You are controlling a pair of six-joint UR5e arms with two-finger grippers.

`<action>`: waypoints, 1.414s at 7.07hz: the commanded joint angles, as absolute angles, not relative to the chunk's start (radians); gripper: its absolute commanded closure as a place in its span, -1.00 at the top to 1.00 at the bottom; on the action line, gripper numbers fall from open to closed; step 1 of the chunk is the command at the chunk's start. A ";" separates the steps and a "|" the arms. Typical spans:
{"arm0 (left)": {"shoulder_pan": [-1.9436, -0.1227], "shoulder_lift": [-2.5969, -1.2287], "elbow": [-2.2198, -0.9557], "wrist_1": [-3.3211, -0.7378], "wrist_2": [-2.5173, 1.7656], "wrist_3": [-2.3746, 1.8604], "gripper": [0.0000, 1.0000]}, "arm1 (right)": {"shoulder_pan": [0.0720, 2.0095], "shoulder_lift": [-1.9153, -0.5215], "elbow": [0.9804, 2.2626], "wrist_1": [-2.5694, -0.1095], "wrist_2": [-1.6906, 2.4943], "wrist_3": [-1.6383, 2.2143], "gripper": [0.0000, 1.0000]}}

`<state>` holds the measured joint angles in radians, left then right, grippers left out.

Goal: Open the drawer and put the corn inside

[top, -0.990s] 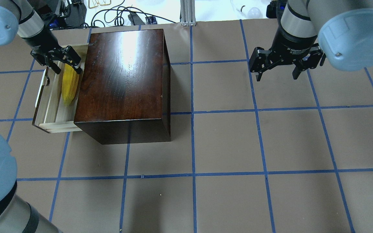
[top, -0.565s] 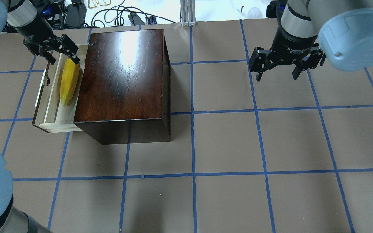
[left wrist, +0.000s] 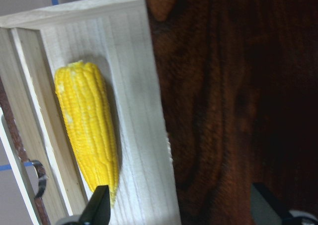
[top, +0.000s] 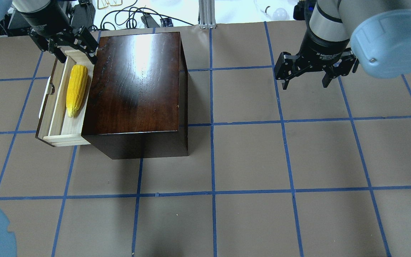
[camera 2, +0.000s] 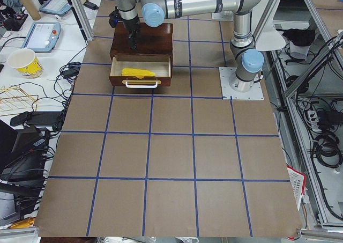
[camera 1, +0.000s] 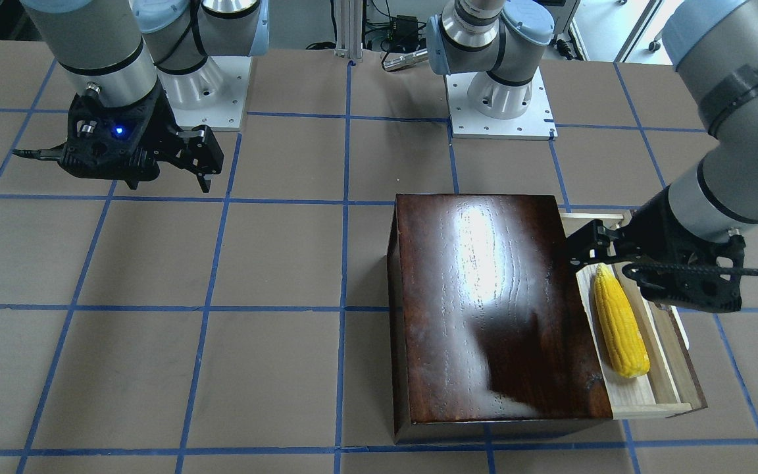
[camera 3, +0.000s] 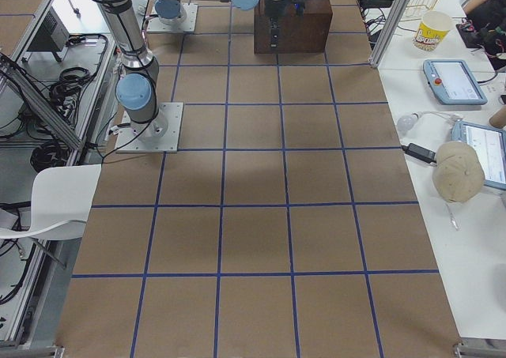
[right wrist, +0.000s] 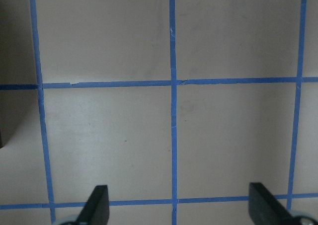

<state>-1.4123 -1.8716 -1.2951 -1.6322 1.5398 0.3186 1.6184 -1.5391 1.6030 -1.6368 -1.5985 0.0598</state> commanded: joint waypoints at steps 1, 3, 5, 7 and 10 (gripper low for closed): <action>-1.449 -1.844 -1.299 -1.674 1.543 0.289 1.00 | 1.618 -1.539 1.603 -1.637 -1.598 0.060 1.00; -1.537 -1.822 -1.310 -1.675 1.545 0.244 1.00 | 1.618 -1.539 1.603 -1.637 -1.598 0.060 1.00; -1.574 -1.803 -1.327 -1.678 1.539 0.181 1.00 | 1.618 -1.539 1.603 -1.637 -1.598 0.060 1.00; -1.574 -1.760 -1.403 -1.672 1.545 0.145 1.00 | 1.618 -1.539 1.603 -1.637 -1.598 0.060 1.00; -1.551 -1.741 -1.414 -1.666 1.549 0.094 1.00 | 1.618 -1.539 1.603 -1.637 -1.598 0.060 1.00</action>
<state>-1.5570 -1.7500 -1.4049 -1.6669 1.5478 0.1044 1.6184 -1.5390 1.6030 -1.6368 -1.5983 0.0599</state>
